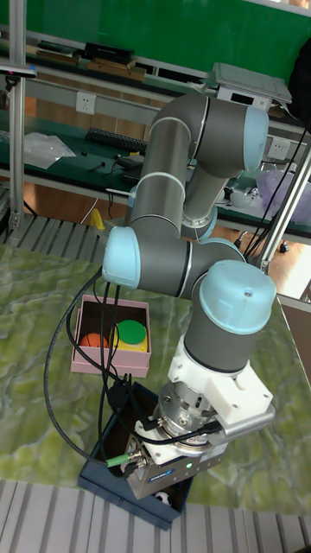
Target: Move an object from one box to another
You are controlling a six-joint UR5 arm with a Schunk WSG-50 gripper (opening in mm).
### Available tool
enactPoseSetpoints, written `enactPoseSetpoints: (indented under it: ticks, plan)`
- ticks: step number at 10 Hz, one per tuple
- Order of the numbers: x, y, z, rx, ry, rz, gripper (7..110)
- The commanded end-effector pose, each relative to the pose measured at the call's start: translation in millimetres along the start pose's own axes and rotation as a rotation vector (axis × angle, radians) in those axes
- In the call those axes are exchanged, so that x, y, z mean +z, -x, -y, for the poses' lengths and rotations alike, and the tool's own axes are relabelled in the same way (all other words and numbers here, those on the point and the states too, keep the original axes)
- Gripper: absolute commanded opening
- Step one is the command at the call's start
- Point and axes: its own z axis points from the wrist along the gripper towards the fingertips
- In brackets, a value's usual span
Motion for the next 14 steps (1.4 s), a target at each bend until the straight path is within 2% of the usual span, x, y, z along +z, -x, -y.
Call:
enactPoseSetpoints:
  ticks: [1, 7, 10, 11, 14]
  plan:
    - [4.8, 2.5, 1, 0.017, 0.004, 0.008, 44]
    - [6.7, -9.8, -1, 0.019, 0.003, -0.003, 44]
    - [11.8, -5.4, 0, 0.019, 0.009, 0.009, 44]
    - [10.9, -5.4, 0, 0.017, 0.008, 0.01, 22]
    - [5.7, -7.0, -1, 0.022, 0.007, 0.012, 22]
